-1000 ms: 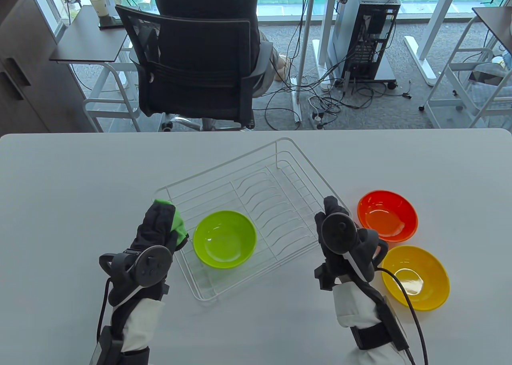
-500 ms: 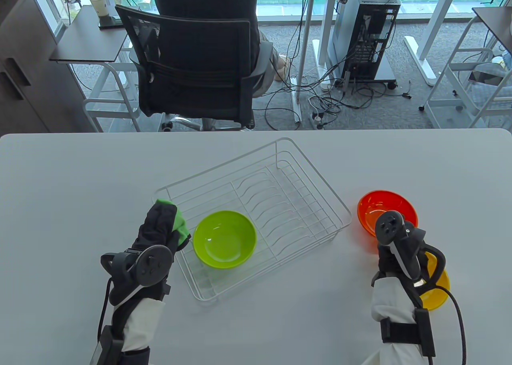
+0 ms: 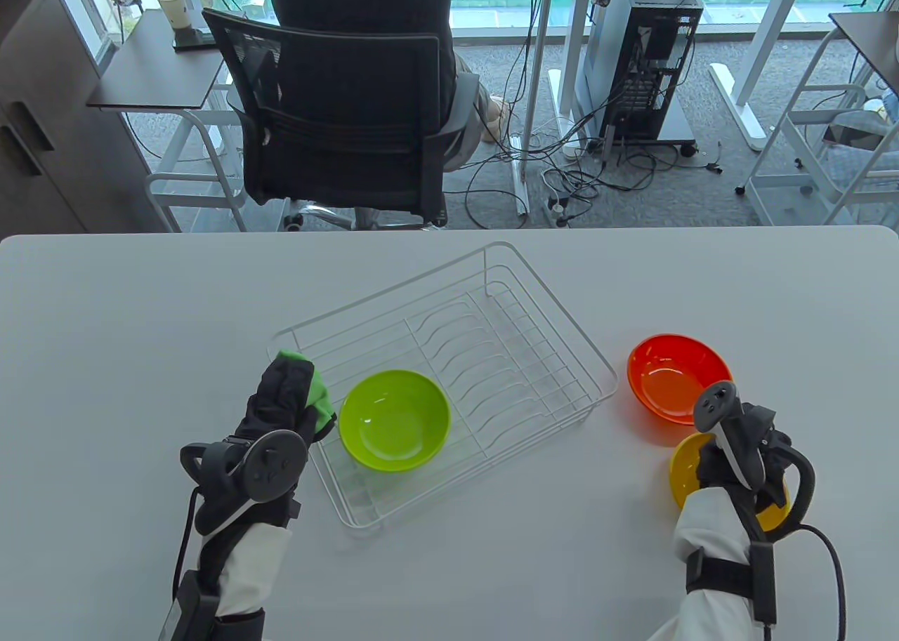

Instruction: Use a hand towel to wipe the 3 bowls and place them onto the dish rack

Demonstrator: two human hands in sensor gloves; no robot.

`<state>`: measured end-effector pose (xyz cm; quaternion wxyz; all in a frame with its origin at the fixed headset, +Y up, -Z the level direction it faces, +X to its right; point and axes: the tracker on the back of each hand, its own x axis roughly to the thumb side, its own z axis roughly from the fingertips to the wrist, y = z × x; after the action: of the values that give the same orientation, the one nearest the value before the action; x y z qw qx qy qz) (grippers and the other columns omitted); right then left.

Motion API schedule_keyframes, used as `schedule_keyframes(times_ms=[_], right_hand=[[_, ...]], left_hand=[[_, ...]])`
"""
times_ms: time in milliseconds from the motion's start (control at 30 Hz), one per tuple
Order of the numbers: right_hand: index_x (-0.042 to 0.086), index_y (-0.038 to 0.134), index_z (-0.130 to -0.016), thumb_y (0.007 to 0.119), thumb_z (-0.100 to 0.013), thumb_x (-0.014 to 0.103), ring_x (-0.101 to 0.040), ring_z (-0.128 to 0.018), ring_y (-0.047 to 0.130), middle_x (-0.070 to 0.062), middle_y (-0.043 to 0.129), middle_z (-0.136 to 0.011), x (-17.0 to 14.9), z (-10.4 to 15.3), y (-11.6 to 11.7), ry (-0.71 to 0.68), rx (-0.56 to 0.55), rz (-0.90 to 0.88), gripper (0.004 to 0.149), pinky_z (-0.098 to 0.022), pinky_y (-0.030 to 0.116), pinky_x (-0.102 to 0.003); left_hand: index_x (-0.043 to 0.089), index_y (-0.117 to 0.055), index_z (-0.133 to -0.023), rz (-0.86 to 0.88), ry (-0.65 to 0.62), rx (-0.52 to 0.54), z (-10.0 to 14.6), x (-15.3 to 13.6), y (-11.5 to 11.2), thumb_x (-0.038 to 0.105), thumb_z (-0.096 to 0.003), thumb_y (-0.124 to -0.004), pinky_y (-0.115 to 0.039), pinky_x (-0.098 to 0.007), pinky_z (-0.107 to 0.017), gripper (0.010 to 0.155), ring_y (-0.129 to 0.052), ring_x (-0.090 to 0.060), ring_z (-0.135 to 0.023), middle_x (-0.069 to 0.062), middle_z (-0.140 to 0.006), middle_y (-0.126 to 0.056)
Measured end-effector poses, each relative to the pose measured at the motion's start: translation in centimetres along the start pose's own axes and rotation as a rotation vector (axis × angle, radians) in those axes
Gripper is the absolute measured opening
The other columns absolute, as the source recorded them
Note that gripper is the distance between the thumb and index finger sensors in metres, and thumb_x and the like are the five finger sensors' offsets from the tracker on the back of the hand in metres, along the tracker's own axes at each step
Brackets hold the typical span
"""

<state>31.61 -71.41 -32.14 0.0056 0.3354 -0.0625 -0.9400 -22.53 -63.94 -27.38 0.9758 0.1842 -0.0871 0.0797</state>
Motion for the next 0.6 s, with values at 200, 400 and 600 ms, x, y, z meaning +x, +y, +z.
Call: schedule_keyframes(times_ms=[200, 400, 600], right_hand=[[0.015, 0.057, -0.109, 0.086, -0.044, 0.03, -0.045, -0.103, 0.06, -0.017, 0.061, -0.109, -1.0, -0.7, 0.8, 0.036, 0.091, -0.016, 0.072, -0.073, 0.051, -0.058], [0.016, 0.054, -0.109, 0.085, -0.045, 0.03, -0.045, -0.103, 0.059, -0.017, 0.059, -0.11, -2.1, -1.1, 1.8, 0.081, 0.161, -0.044, 0.073, -0.074, 0.049, -0.059], [0.013, 0.054, -0.109, 0.084, -0.047, 0.027, -0.046, -0.1, 0.062, -0.019, 0.059, -0.107, -2.1, -1.3, 1.8, 0.105, 0.193, -0.041, 0.07, -0.073, 0.05, -0.06]], left_hand=[[0.013, -0.062, -0.109, -0.01, -0.009, -0.01, 0.0, 0.2, -0.1, 0.026, -0.0522, -0.082, -0.091, -0.035, -0.05, 0.062, -0.096, -0.04, -0.079, -0.028, -0.107, -0.068], [0.013, -0.062, -0.109, -0.012, -0.011, -0.014, -0.1, 0.3, -0.1, 0.026, -0.0522, -0.082, -0.091, -0.035, -0.05, 0.062, -0.095, -0.04, -0.079, -0.028, -0.107, -0.068], [0.013, -0.061, -0.109, -0.013, -0.013, -0.017, -0.1, 0.3, -0.2, 0.026, -0.0522, -0.082, -0.091, -0.036, -0.05, 0.062, -0.095, -0.04, -0.079, -0.028, -0.107, -0.068]])
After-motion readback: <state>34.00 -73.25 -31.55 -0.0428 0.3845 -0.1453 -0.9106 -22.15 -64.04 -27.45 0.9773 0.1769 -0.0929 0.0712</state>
